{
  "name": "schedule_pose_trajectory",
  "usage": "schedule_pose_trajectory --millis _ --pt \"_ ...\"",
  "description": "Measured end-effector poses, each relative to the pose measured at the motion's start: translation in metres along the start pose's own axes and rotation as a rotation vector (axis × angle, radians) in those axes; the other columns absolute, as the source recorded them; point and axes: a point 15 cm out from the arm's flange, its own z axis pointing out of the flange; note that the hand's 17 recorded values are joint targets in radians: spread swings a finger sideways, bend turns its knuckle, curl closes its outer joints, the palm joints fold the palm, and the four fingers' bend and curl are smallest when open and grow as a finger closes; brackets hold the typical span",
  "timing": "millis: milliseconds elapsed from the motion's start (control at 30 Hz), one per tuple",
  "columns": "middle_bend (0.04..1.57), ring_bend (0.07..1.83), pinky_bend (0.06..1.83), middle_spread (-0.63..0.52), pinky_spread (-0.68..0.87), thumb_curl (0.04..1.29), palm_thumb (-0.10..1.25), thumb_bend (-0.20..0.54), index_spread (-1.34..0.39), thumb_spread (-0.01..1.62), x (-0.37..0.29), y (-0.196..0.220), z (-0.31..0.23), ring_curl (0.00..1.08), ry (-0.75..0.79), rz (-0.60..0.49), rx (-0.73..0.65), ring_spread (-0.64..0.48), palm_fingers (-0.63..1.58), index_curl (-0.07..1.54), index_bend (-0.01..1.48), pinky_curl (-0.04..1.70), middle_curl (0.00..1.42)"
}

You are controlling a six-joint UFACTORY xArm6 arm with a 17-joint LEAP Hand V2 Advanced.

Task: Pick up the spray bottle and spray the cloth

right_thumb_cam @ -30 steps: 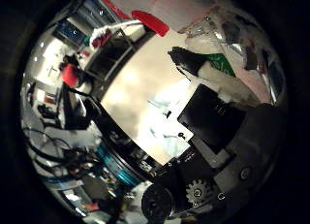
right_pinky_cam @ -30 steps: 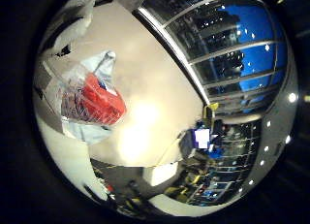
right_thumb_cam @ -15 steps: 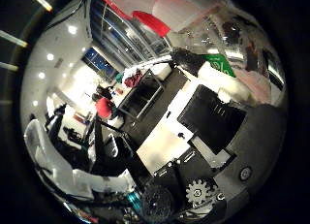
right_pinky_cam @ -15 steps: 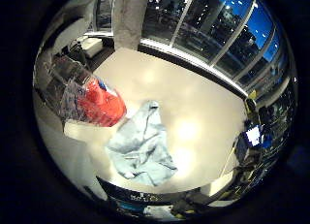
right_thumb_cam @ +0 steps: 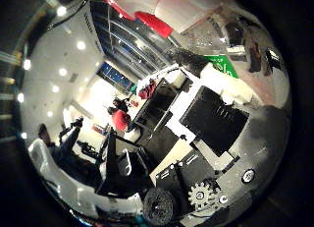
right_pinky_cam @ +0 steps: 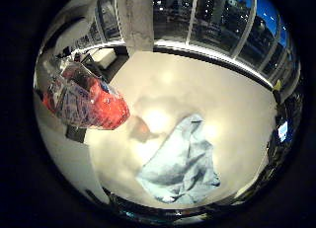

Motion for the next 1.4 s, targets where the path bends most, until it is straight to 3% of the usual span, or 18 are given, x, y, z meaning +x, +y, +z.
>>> schedule_pose_trajectory --millis 467,667,800,900,933,1033,1133,1233,1400 --pt "1.39 1.32 1.0 -0.1 -0.18 0.82 0.88 -0.017 -0.23 0.95 0.012 0.037 0.073 0.82 -0.086 0.035 -0.075 -0.22 1.13 0.89 1.07 1.33 0.67" --pt "1.32 1.27 0.95 -0.09 -0.25 0.66 0.89 -0.023 -0.24 1.14 0.021 0.048 0.085 0.72 -0.079 0.039 -0.098 -0.19 1.18 0.85 0.98 1.16 0.63" --pt "1.2 1.21 0.91 -0.11 -0.36 0.56 0.83 -0.032 -0.28 1.12 0.019 0.055 0.087 0.63 -0.097 0.026 -0.126 -0.2 1.13 0.79 0.79 0.98 0.57" --pt "1.03 1.19 0.97 -0.14 -0.45 0.51 0.78 -0.037 -0.34 1.07 0.012 0.073 0.092 0.61 -0.137 0.005 -0.191 -0.24 0.8 0.74 0.51 0.93 0.53" --pt "0.93 1.16 1.0 -0.16 -0.47 0.49 0.76 -0.035 -0.39 1.07 0.01 0.081 0.094 0.59 -0.151 -0.01 -0.222 -0.25 0.57 0.69 0.38 0.91 0.51" --pt "0.73 1.0 0.84 -0.14 -0.34 0.45 0.74 -0.026 -0.45 1.06 0.008 0.099 0.093 0.51 -0.176 -0.053 -0.3 -0.23 0.18 0.59 0.3 0.87 0.43" --pt "0.55 0.77 0.7 -0.09 -0.03 0.41 0.69 -0.037 -0.46 1.03 0.007 0.11 0.091 0.4 -0.187 -0.076 -0.349 -0.16 -0.03 0.5 0.25 0.78 0.37" --pt "0.42 0.6 0.6 -0.04 0.2 0.37 0.63 -0.04 -0.45 1.0 0.005 0.118 0.089 0.33 -0.196 -0.097 -0.384 -0.08 -0.07 0.44 0.17 0.68 0.33" --pt "0.3 0.47 0.5 0.0 0.35 0.33 0.57 -0.033 -0.44 0.98 0.013 0.111 0.075 0.27 -0.185 -0.119 -0.389 -0.01 -0.03 0.34 0.14 0.54 0.3"
